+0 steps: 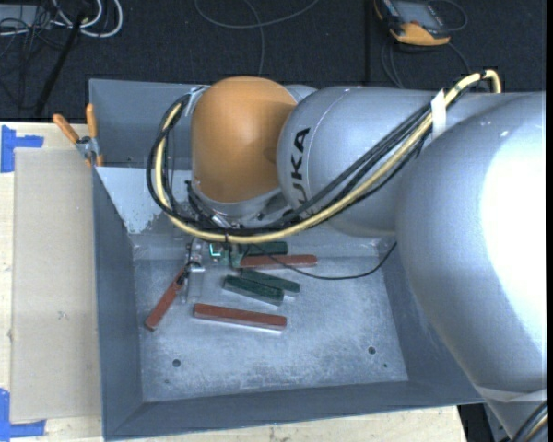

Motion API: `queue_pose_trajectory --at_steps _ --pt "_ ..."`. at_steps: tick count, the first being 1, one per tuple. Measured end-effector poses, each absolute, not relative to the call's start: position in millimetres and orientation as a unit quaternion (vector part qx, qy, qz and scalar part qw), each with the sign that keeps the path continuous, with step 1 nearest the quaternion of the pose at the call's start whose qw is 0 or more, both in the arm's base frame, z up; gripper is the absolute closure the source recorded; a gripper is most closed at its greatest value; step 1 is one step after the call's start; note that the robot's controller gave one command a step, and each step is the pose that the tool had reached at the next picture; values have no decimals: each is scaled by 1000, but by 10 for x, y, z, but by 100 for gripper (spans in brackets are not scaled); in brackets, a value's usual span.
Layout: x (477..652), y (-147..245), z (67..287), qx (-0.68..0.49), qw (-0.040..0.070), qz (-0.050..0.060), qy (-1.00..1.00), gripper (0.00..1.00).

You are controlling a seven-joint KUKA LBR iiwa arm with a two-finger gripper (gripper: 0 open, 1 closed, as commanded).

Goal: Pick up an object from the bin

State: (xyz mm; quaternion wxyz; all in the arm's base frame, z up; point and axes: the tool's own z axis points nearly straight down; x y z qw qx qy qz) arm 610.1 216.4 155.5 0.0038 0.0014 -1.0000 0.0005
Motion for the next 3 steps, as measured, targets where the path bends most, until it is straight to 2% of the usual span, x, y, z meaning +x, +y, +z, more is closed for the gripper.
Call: queue_pose_trajectory --at_steps 1,2,3 --pt "6051 2445 672 285 3 0 -959 0" --pt "6141 2299 1010 389 -2 0 -921 0" --pt "6167 2191 1092 431 -1 0 -902 0"
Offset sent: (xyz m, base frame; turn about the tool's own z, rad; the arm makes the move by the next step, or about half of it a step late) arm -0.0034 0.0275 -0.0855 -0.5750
